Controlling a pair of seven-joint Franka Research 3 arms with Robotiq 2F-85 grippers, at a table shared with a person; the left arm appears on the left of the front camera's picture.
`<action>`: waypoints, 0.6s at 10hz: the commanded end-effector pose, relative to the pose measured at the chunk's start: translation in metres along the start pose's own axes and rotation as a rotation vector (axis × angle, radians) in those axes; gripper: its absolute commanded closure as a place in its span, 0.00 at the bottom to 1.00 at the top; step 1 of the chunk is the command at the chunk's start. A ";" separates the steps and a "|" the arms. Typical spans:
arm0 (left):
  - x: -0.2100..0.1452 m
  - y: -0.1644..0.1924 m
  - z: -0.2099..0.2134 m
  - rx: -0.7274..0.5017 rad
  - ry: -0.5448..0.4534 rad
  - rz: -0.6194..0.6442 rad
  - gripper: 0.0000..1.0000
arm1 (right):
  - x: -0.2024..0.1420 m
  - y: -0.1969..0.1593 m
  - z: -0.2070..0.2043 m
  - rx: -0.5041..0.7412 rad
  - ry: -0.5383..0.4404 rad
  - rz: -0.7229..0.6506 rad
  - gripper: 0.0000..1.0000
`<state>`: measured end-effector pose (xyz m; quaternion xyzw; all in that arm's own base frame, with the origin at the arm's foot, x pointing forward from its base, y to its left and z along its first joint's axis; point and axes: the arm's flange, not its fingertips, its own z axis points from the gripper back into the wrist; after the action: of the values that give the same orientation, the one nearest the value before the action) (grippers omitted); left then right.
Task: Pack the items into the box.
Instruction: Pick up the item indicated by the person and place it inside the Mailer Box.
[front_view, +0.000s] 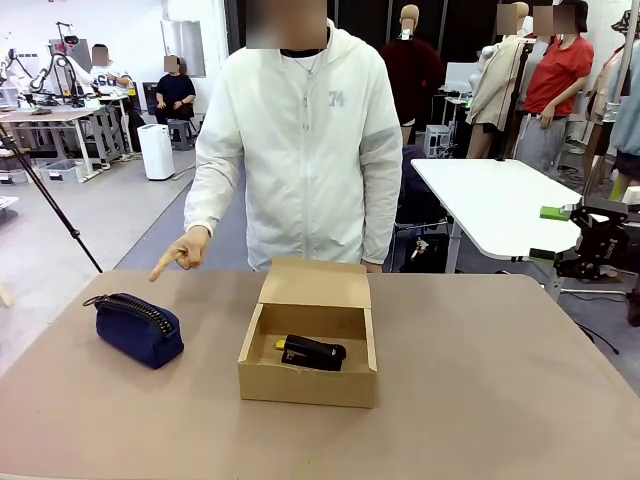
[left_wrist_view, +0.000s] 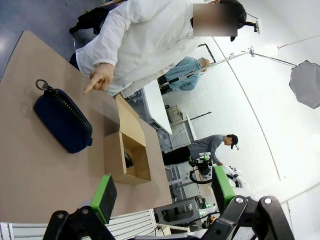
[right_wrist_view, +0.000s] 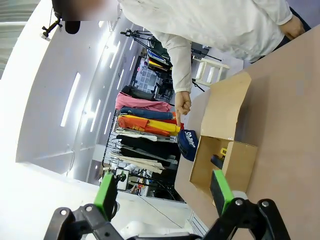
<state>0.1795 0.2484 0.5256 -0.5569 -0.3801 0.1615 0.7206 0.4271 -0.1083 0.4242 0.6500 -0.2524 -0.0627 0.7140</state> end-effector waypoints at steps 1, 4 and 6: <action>0.001 -0.002 0.000 -0.023 -0.011 -0.017 0.00 | -0.001 0.004 0.002 0.011 0.005 0.005 0.00; 0.001 -0.002 0.000 -0.023 -0.011 -0.017 0.00 | -0.001 0.004 0.002 0.011 0.005 0.005 0.00; 0.001 -0.002 0.000 -0.023 -0.011 -0.017 0.00 | -0.001 0.004 0.002 0.011 0.005 0.005 0.00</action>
<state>0.1795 0.2484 0.5256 -0.5569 -0.3801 0.1614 0.7206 0.4271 -0.1083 0.4242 0.6500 -0.2524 -0.0626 0.7140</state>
